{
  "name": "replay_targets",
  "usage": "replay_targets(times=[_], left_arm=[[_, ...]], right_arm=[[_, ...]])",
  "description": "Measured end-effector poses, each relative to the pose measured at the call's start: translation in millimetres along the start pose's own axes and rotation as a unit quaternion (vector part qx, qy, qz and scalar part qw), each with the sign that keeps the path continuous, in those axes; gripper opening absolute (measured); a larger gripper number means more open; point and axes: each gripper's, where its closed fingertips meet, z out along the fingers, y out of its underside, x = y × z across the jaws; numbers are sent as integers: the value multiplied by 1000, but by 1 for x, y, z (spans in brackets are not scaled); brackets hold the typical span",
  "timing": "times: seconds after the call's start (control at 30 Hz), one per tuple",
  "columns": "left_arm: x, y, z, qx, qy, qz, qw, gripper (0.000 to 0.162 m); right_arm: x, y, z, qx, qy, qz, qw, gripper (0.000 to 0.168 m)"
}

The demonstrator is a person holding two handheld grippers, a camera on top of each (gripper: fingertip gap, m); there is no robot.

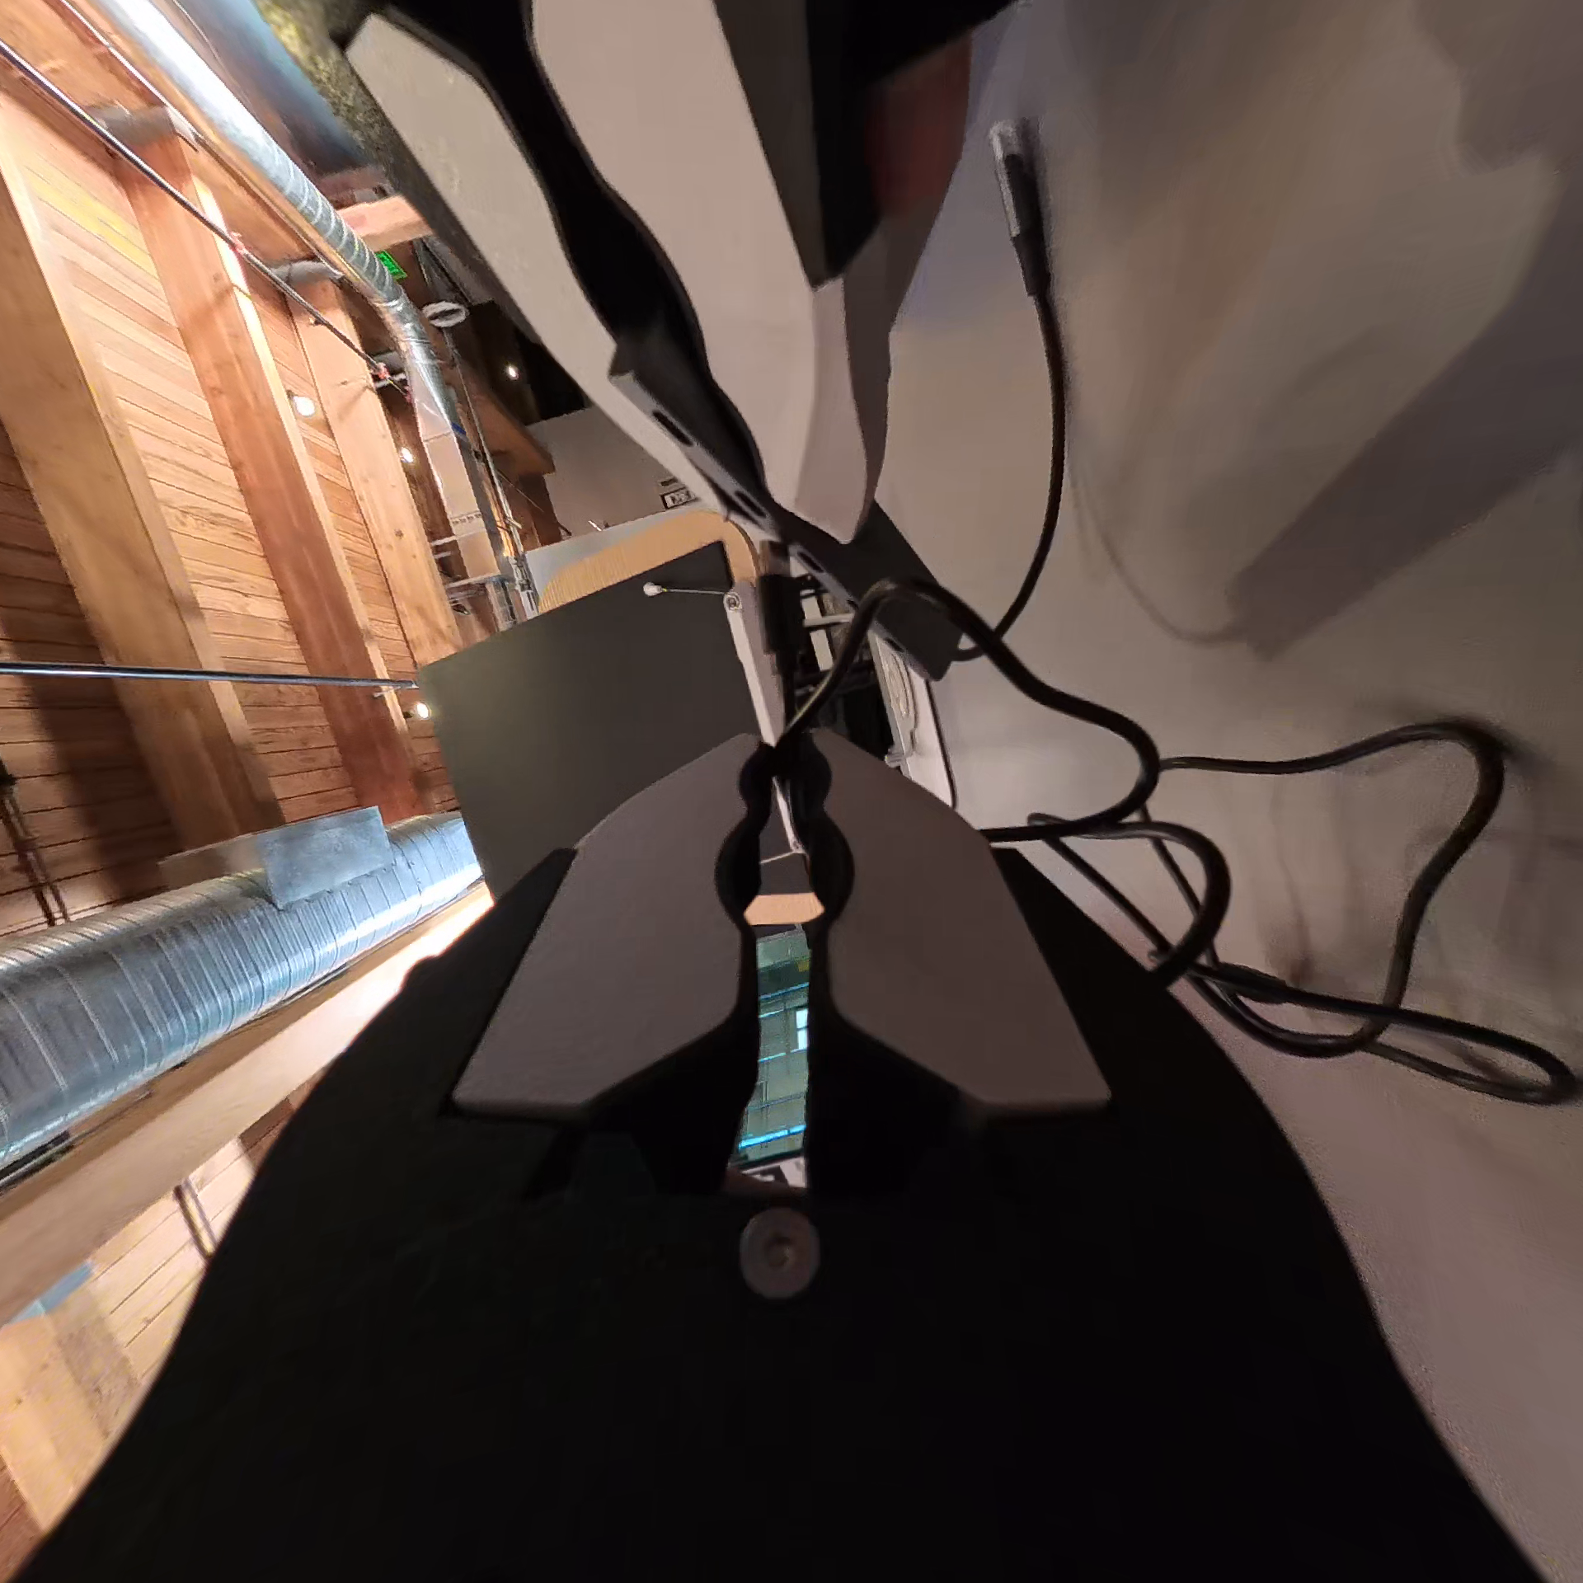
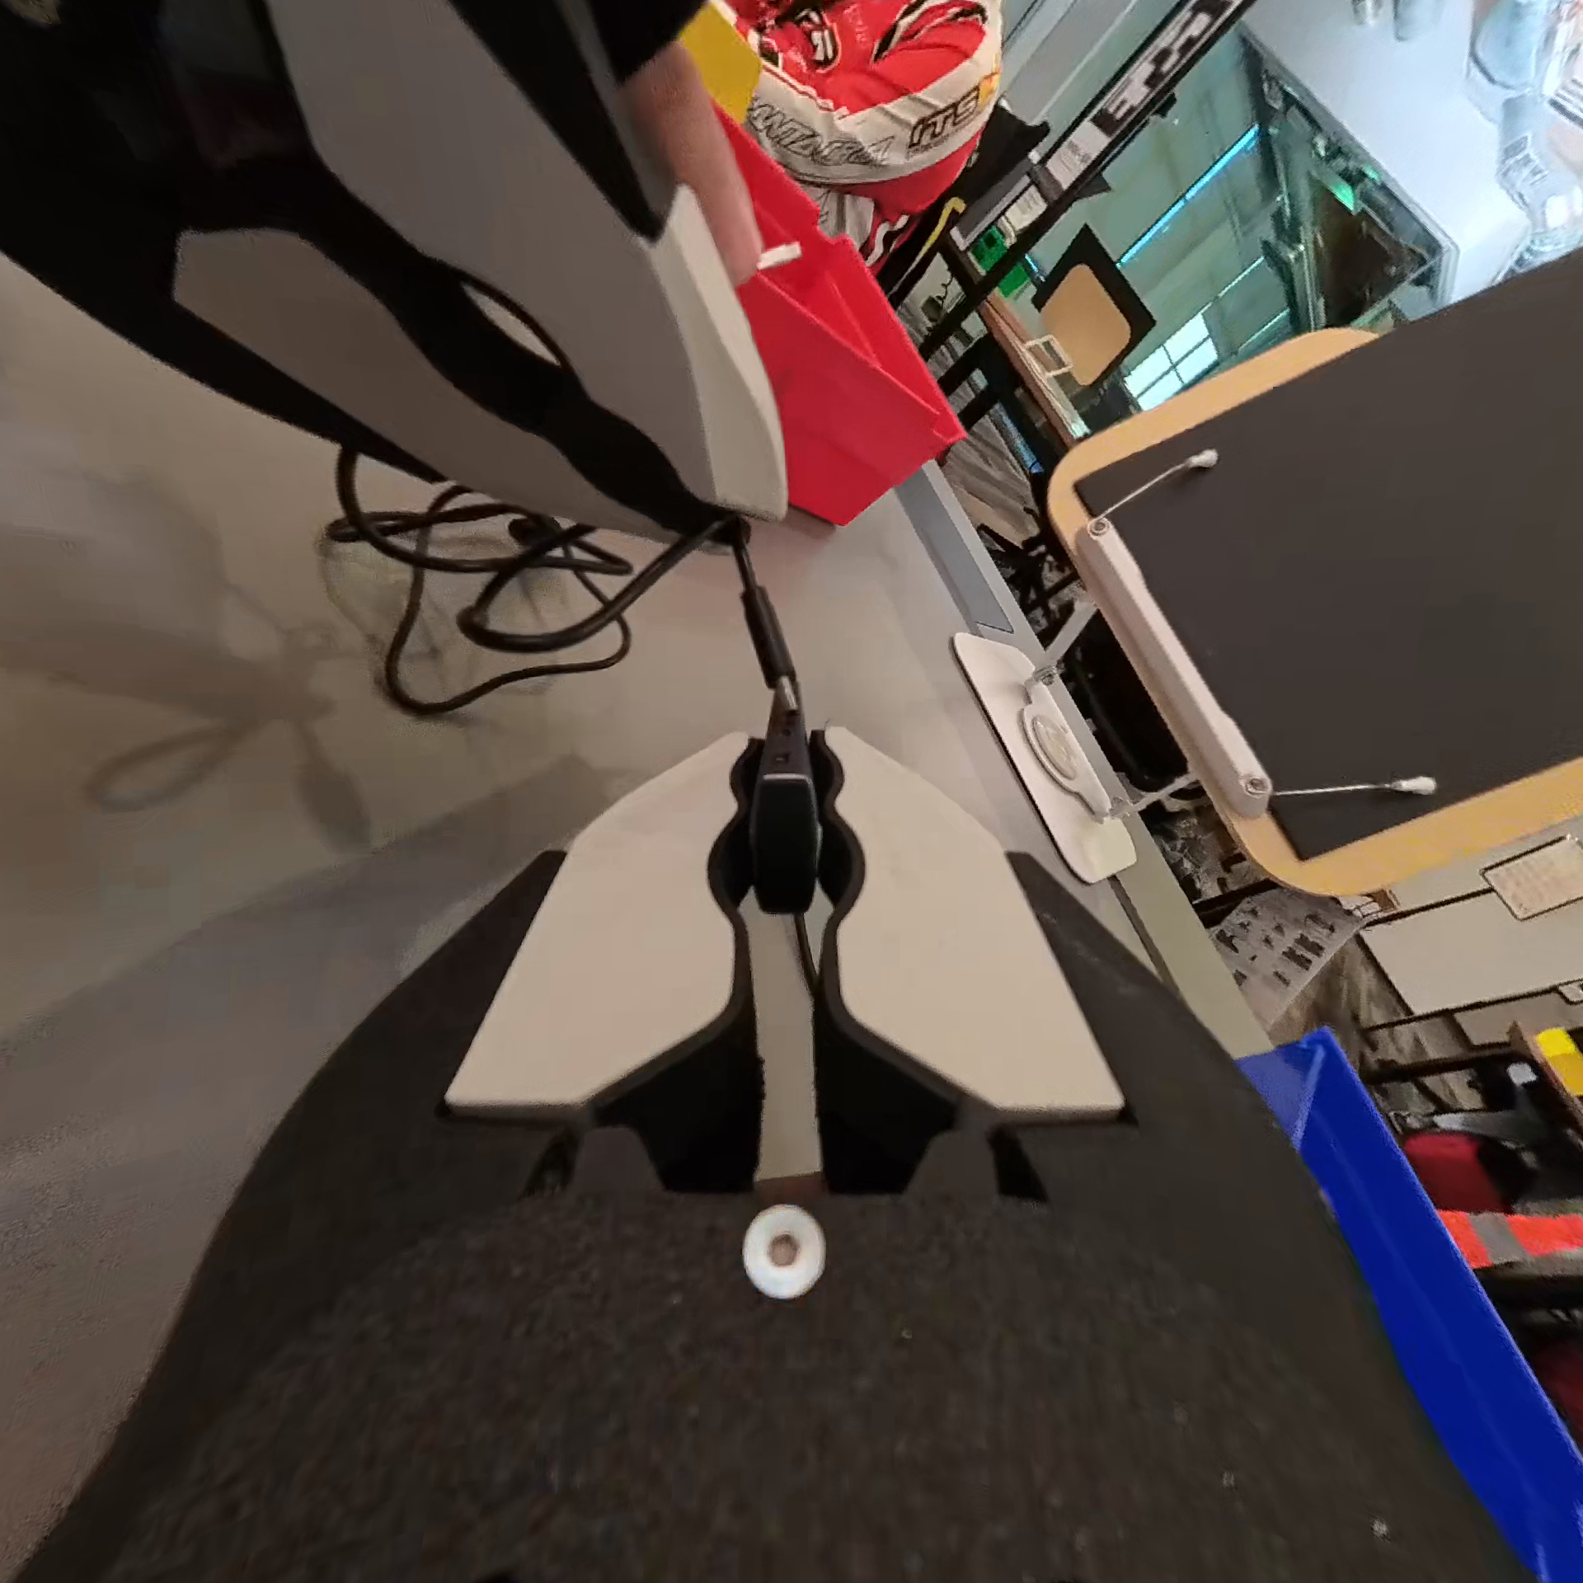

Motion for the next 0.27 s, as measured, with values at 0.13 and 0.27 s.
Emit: replay_targets(times=[0.13,0.27], left_arm=[[1,-1,-3,1,5,7,1000,5],[3,-3,-3,-3,12,21,1000,5]], right_arm=[[-3,0,1,0,-6,-2,1000,10],[-4,2,1,-3,-8,-4,1000,10]])
